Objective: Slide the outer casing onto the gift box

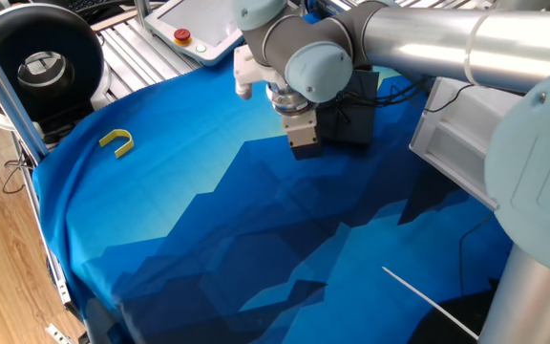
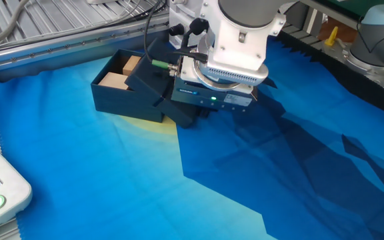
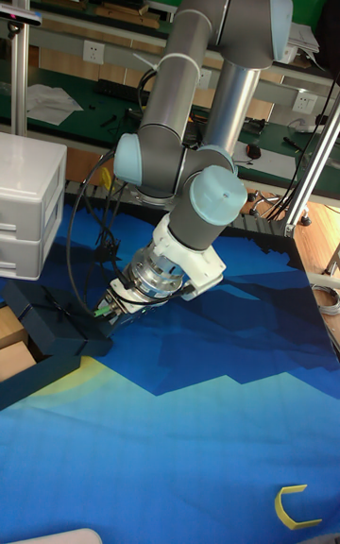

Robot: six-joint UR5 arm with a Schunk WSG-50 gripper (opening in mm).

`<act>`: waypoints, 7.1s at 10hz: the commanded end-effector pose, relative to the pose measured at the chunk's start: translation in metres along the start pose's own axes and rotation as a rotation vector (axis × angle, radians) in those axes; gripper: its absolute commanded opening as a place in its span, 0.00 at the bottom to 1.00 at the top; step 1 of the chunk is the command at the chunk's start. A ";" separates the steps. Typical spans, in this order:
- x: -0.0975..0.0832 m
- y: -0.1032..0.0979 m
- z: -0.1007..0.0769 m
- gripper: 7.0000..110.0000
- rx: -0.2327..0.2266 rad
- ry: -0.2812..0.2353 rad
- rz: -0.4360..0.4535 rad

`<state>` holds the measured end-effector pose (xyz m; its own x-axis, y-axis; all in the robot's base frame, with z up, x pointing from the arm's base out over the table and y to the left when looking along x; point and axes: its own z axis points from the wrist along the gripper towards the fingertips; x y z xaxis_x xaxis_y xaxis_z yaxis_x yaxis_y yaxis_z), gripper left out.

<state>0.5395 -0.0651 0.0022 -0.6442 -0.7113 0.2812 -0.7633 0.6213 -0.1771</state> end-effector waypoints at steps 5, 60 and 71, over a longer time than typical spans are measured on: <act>0.000 -0.029 -0.021 0.00 0.106 0.039 0.041; 0.047 -0.008 0.016 0.00 0.061 -0.085 0.154; 0.054 -0.019 0.026 0.00 0.086 -0.049 0.206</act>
<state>0.5184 -0.1223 -0.0055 -0.7634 -0.6166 0.1922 -0.6440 0.7045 -0.2982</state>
